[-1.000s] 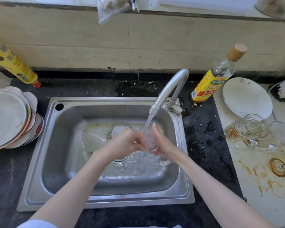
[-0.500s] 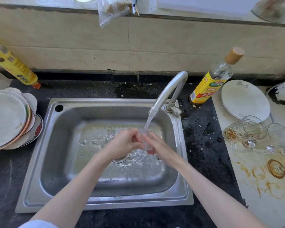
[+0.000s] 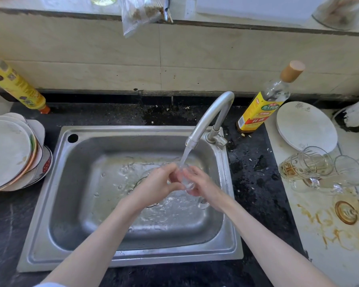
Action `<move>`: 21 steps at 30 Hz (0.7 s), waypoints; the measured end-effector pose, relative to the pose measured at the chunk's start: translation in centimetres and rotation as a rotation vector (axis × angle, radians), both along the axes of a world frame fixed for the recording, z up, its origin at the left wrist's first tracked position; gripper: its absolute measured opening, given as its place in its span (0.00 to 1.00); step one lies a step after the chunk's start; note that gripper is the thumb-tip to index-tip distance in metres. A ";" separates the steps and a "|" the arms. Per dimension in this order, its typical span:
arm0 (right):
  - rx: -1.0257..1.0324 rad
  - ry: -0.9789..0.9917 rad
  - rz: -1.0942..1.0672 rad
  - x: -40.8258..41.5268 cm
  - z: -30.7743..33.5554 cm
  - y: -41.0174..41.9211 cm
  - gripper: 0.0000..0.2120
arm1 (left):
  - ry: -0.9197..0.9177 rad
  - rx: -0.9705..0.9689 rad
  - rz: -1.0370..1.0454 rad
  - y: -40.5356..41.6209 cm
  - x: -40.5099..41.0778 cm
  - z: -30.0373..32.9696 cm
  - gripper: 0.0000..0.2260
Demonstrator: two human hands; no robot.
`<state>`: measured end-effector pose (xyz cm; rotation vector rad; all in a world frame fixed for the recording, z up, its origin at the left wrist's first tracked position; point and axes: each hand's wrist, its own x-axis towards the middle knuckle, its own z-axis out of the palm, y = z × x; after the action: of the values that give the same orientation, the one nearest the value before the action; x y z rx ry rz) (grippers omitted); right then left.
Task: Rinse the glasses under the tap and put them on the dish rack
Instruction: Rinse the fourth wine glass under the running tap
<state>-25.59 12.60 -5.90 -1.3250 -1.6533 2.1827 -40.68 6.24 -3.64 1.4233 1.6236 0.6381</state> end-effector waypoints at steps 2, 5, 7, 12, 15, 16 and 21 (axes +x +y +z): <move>-0.006 0.002 0.035 0.1 0.5 0.3 0.26 | -0.044 -0.027 -0.152 -0.2 -0.2 0.5 0.03; -0.001 -0.024 0.066 0.1 0.4 0.1 0.30 | -0.046 -0.065 -0.256 0.0 -0.9 0.9 0.07; 0.017 -0.038 0.057 -0.1 0.5 -0.3 0.30 | -0.001 -0.069 -0.158 0.3 -1.1 0.9 0.08; 0.076 -0.098 0.003 -0.3 0.4 -0.8 0.25 | 0.050 0.024 0.012 0.2 -0.4 0.2 0.13; 0.016 -0.095 -0.025 -0.4 0.5 -0.7 0.27 | 0.008 -0.083 -0.190 0.1 -0.4 0.3 0.05; -0.008 -0.095 -0.025 -0.4 0.4 -0.7 0.29 | -0.007 -0.116 -0.248 0.1 -0.4 0.4 0.04; 0.020 0.000 -0.021 -1.0 -0.1 -1.5 0.30 | 0.085 -0.032 -0.009 0.7 -0.1 0.5 0.06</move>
<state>-26.64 11.13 -5.98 -1.3316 -1.6493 2.1492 -40.82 6.90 -3.11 1.4511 1.6854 0.5509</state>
